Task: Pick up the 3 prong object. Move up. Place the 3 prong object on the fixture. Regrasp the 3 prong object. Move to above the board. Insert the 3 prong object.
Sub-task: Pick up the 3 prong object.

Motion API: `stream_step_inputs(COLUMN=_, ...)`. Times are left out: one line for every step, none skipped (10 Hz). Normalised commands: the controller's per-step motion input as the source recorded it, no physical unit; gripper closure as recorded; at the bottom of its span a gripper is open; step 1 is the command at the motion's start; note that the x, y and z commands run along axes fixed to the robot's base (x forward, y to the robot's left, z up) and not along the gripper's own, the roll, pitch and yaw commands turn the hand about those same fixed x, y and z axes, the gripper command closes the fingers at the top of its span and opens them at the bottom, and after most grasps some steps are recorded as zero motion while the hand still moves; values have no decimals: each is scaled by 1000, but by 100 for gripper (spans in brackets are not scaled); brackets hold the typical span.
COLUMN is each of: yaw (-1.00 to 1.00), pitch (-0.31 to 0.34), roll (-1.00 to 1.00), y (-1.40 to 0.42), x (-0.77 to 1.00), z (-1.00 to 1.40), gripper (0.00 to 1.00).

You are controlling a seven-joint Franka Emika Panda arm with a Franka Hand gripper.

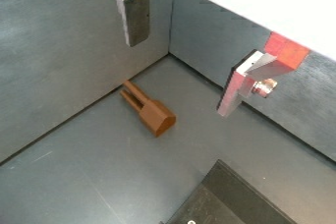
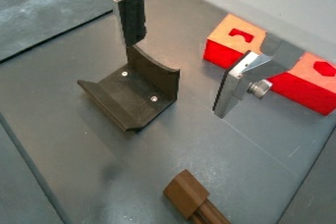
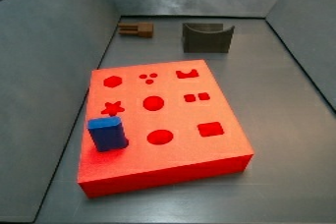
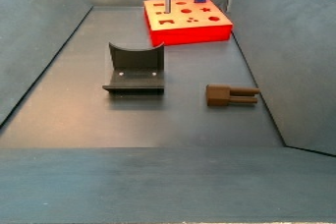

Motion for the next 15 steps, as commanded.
stream_step_inputs(yaw=0, pitch=0, roll=0, y=-34, x=0, z=-9, gripper=0)
stream_step_inputs(yaw=109, pitch=-191, roll=137, y=0, x=-629, z=-569, gripper=0)
stream_step_inputs(yaw=909, pitch=-134, roll=110, y=129, x=-149, z=-877, gripper=0)
stream_step_inputs(yaw=949, pitch=-164, roll=73, y=117, x=-177, z=-920, gripper=0)
stream_step_inputs(yaw=1000, pitch=-139, roll=9, y=86, x=-157, z=-897, gripper=0)
stream_step_inputs(yaw=1000, pitch=-130, roll=0, y=66, x=-154, z=-889, gripper=0)
stream_step_inputs(yaw=1000, pitch=-63, roll=0, y=20, x=-80, z=-806, gripper=0)
stream_step_inputs(yaw=1000, pitch=-37, roll=0, y=0, x=-54, z=-766, gripper=0)
stream_step_inputs(yaw=1000, pitch=-29, roll=0, y=0, x=-43, z=-749, gripper=0)
stream_step_inputs(yaw=1000, pitch=-27, roll=0, y=0, x=-40, z=-746, gripper=0)
stream_step_inputs(yaw=1000, pitch=-27, roll=0, y=0, x=-40, z=-746, gripper=0)
stream_step_inputs(yaw=1000, pitch=-31, roll=0, y=0, x=-40, z=-749, gripper=0)
stream_step_inputs(yaw=1000, pitch=-30, roll=0, y=0, x=-40, z=-749, gripper=0)
stream_step_inputs(yaw=1000, pitch=-31, roll=0, y=3, x=-40, z=-746, gripper=0)
stream_step_inputs(yaw=1000, pitch=-33, roll=0, y=3, x=-43, z=-749, gripper=0)
